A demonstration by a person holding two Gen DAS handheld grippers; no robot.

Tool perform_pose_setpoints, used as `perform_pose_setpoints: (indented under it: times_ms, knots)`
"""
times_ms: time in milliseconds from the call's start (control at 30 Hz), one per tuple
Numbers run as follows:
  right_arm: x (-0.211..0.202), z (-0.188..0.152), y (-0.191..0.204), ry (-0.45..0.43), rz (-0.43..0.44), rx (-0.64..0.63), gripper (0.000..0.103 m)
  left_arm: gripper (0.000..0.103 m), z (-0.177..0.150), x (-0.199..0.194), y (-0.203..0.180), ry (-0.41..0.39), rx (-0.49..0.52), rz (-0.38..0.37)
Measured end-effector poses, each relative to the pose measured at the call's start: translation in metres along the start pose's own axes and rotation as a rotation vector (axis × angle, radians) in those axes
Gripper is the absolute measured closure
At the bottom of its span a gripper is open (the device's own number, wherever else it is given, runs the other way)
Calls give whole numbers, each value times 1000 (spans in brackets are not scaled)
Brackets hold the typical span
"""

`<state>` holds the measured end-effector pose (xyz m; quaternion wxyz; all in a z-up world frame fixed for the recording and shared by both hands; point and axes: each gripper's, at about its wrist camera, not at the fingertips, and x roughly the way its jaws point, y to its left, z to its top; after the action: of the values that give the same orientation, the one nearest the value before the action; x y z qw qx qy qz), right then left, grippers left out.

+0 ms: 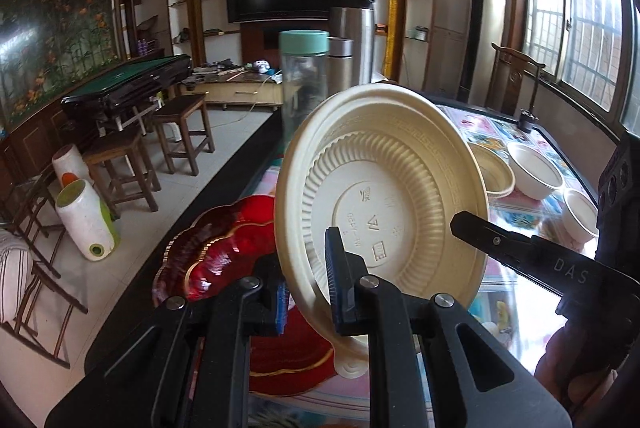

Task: Organize plates and bowls
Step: 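Carry the cream plate over and lower it onto the red plate stack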

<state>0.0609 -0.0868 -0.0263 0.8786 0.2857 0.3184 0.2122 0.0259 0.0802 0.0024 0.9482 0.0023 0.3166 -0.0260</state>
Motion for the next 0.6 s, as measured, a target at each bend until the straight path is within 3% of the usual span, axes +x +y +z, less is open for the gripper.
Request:
perform_pose_setpoints:
  times_ms: [300,600]
  knots:
    - [35,-13,24,55,2,-32,93,89,-10,8,37,16,-60,50]
    - [53,-21,25,88,0,-31,93,89,-17,15,49,38,-81,69]
